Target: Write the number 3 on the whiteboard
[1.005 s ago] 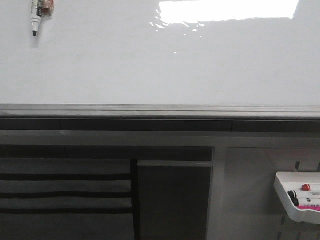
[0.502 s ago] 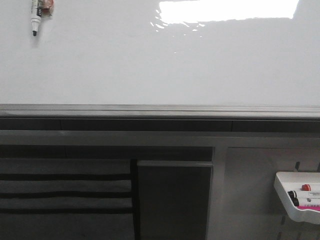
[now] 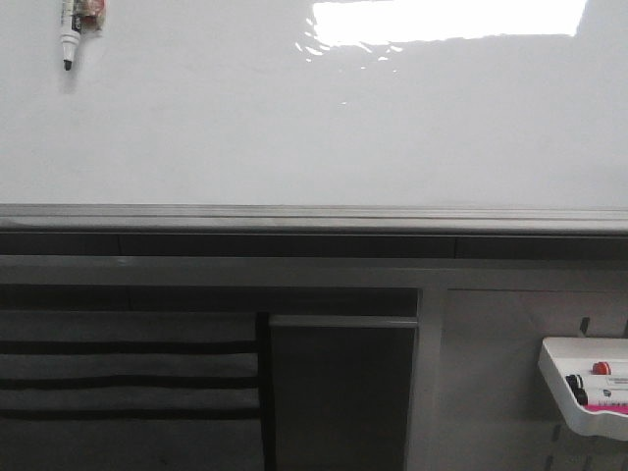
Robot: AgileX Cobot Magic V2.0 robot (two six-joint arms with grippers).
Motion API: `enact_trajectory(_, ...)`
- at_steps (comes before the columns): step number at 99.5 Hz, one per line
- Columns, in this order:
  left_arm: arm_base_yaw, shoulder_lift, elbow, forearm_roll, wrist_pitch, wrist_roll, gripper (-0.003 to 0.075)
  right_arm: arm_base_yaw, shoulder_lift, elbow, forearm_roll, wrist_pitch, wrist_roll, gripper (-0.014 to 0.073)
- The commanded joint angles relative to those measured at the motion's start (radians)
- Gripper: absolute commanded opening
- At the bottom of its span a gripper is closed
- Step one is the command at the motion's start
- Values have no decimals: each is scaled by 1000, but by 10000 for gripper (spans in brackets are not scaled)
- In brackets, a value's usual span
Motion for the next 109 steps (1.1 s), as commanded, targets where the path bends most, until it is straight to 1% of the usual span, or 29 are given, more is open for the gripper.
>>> enact_trajectory(1, 2, 52, -125, 0, 35, 0, -20, -4, 71, -108, 5, -51, -20, -62)
enact_trajectory(13, 2, 149, -271, 0, 162, 46, -20, -4, 174, -236, -17, 27, -31, -62)
enact_trajectory(21, 2, 224, -367, 0, 237, 83, -20, -4, 252, -316, -17, 98, -116, -62)
enact_trajectory(28, 2, 277, -431, 0, 282, 83, -20, -4, 310, -385, -17, 154, -166, -62)
enact_trajectory(40, 2, 334, -474, -2, 277, 83, -20, -4, 373, -438, -17, 151, -166, -62)
enact_trajectory(45, 2, 348, -476, -2, 253, 83, -20, -4, 386, -438, -12, 123, -166, -62)
enact_trajectory(50, 2, 359, -476, -2, 231, 83, -20, -4, 393, -438, -12, 128, -166, -62)
enact_trajectory(73, 2, 383, -464, -2, 224, 83, -20, -4, 402, -436, -12, 135, -166, -60)
enact_trajectory(77, 2, 383, -464, -2, 224, 83, -19, -4, 402, -436, -12, 137, -166, -48)
enact_trajectory(82, 2, 383, -464, -2, 224, 83, -8, -4, 402, -436, -12, 144, -171, -10)
enact_trajectory(87, 2, 383, -464, -2, 221, 83, 27, -4, 402, -436, -12, 148, -173, 43)
enact_trajectory(94, 2, 383, -464, -2, 219, 83, 110, -4, 403, -436, -12, 149, -173, 121)
enact_trajectory(97, 2, 383, -464, -2, 217, 83, 169, -4, 403, -436, -12, 150, -173, 159)
enact_trajectory(99, 2, 383, -464, -2, 217, 83, 195, -4, 403, -436, -12, 150, -173, 180)
enact_trajectory(100, 2, 383, -464, -2, 217, 83, 235, -4, 403, -436, -12, 150, -173, 192)
enact_trajectory(101, 2, 383, -464, -2, 217, 83, 235, -4, 403, -436, -12, 150, -173, 192)
enact_trajectory(104, 2, 383, -464, -2, 215, 83, 305, -4, 403, -436, -12, 150, -173, 223)
enact_trajectory(106, 2, 383, -464, -2, 213, 83, 333, -4, 403, -436, -12, 150, -173, 241)
enact_trajectory(108, 2, 383, -464, -4, 211, 83, 388, -4, 403, -436, -12, 150, -173, 256)
enact_trajectory(109, 2, 383, -464, -4, 211, 83, 400, -4, 403, -436, -12, 150, -173, 260)
